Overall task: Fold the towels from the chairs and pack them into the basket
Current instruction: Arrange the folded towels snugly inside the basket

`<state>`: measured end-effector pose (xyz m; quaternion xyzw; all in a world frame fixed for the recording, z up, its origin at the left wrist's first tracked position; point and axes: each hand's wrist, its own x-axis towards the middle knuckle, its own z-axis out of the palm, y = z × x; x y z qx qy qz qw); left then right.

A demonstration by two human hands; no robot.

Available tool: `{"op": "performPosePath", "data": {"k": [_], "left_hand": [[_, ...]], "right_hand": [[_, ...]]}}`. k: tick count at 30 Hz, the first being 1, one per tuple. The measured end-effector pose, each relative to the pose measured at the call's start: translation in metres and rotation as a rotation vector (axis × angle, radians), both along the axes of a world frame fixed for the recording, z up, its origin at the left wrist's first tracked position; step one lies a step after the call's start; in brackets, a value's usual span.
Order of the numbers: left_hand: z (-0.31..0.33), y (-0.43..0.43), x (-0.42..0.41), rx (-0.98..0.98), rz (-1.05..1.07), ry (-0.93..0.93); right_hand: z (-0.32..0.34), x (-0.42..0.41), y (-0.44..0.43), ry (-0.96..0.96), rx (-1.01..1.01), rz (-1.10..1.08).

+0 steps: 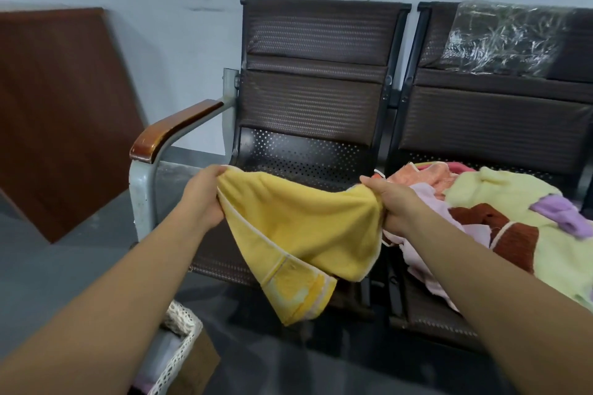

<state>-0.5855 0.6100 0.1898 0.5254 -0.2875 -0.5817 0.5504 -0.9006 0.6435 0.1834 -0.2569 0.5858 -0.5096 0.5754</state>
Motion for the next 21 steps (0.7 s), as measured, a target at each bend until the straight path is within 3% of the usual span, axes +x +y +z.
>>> {"op": "performPosePath", "data": {"k": [3, 5, 7, 12, 16, 18, 21], "left_hand": [[0.019, -0.002, 0.002, -0.052, 0.05, 0.114], [0.037, -0.008, 0.005, -0.087, 0.033, 0.115], [0.056, -0.016, 0.009, -0.148, 0.007, 0.171], [0.09, -0.019, 0.008, -0.209, -0.044, 0.154], [0.097, -0.02, 0.015, -0.241, -0.063, 0.144], [0.096, -0.016, 0.014, -0.256, 0.025, 0.022], [0.088, -0.011, 0.015, -0.304, 0.103, -0.507]], "right_hand": [[0.028, -0.008, -0.004, 0.022, 0.048, 0.188], [0.053, -0.017, -0.012, 0.026, -0.033, 0.229], [0.076, -0.025, -0.019, -0.038, -0.158, 0.181], [0.107, -0.024, -0.028, 0.263, -0.237, 0.005], [0.119, -0.024, -0.032, 0.246, -0.304, -0.131], [0.118, -0.021, -0.027, 0.43, -0.357, -0.072], [0.111, -0.022, -0.025, 0.739, -0.376, -0.005]]}}
